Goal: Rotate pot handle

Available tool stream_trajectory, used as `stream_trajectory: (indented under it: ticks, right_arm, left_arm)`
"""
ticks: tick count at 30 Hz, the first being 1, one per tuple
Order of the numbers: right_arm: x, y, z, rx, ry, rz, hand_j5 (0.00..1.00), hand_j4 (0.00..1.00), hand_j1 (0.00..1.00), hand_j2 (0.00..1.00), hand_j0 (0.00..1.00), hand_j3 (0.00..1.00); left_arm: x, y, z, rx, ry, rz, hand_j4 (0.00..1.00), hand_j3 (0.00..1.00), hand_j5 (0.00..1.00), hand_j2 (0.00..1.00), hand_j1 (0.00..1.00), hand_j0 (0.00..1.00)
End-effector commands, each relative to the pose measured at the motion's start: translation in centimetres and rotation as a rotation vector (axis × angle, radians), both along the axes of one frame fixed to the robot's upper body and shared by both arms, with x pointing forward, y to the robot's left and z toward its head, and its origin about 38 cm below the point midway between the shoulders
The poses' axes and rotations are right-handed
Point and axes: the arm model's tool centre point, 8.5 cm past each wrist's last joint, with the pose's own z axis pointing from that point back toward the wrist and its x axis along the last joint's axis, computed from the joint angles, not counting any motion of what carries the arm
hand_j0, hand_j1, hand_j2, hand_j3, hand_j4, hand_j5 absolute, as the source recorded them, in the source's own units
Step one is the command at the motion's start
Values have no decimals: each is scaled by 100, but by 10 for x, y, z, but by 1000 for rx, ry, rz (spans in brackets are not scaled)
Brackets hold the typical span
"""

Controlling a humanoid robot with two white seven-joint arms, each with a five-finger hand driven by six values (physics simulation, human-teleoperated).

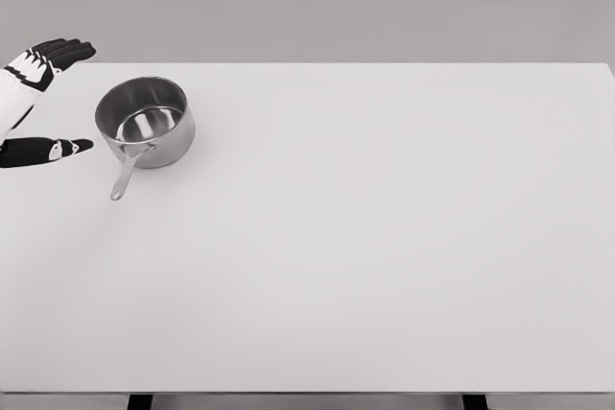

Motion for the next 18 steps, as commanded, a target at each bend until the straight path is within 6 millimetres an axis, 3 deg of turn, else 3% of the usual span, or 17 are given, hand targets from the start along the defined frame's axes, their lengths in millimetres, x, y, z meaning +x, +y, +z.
stream_trajectory:
  ticks: [1,16,18]
  right_arm:
    - [0,0,0,0,0,-1,100,100,100,100,100,100]
    - [0,0,0,0,0,-1,100,100,100,100,100,100]
    - [0,0,0,0,0,-1,100,100,100,100,100,100]
  left_arm:
    - [0,1,1,-3,0,0,100,100,100,100,100,100]
    - [0,-3,8,-80,20,-32,100,100,100,100,100,100]
    - [-4,-18,11,-128,66,-102,100,100,100,100,100,100]
